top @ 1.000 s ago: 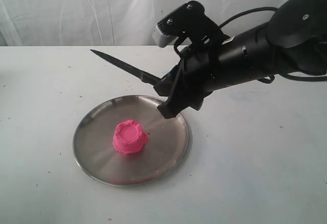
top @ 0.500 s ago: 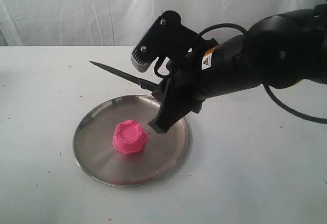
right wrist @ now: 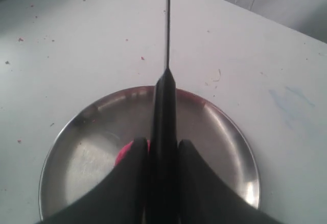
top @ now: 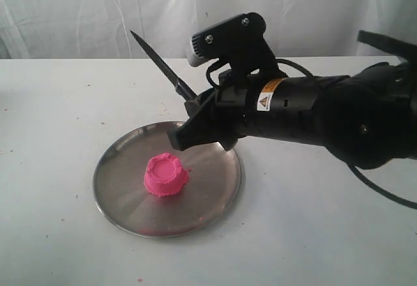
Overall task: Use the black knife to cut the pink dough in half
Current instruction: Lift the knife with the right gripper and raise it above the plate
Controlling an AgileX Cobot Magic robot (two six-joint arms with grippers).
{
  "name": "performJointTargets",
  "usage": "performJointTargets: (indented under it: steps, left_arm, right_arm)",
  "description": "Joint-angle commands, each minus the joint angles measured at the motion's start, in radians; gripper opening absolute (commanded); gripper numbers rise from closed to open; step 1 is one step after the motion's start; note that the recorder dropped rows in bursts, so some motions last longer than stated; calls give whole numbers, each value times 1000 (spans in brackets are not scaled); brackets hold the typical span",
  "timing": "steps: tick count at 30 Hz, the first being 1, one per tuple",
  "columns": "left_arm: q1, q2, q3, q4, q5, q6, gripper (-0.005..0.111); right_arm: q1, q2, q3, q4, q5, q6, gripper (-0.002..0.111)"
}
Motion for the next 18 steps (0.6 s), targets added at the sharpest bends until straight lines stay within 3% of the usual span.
performJointTargets:
  steps: [1,18]
  left_arm:
    - [3,-4,4,-2,-3,3,0]
    - [3,-4,4,-2,-3,3,0]
  right_arm:
    - [3,-33,19,0,0,20,1]
    - [3,-93,19,0,52,20,0]
